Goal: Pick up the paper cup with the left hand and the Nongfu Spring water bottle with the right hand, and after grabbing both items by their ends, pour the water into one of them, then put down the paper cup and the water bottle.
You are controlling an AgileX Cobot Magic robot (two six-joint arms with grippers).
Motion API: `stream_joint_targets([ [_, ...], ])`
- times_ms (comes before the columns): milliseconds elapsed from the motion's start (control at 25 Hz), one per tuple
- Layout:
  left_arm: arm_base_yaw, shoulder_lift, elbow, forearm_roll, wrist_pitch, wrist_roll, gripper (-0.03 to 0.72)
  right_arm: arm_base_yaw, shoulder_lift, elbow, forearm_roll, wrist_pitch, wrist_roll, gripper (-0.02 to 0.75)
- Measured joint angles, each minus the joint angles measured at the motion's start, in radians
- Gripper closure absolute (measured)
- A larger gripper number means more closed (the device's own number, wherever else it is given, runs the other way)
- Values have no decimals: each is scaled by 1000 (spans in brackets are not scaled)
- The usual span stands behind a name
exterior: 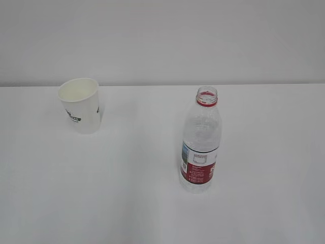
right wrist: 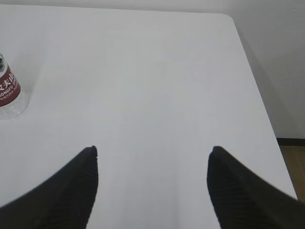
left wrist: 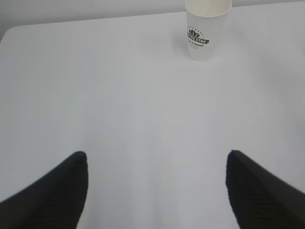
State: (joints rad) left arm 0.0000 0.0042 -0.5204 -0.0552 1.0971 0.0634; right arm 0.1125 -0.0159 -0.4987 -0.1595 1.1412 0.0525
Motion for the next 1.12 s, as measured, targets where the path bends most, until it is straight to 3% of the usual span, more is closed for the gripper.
stream_joint_targets([
  [1120,0,0,0,0,0,0,93,0,0,0,0,0,0,202],
])
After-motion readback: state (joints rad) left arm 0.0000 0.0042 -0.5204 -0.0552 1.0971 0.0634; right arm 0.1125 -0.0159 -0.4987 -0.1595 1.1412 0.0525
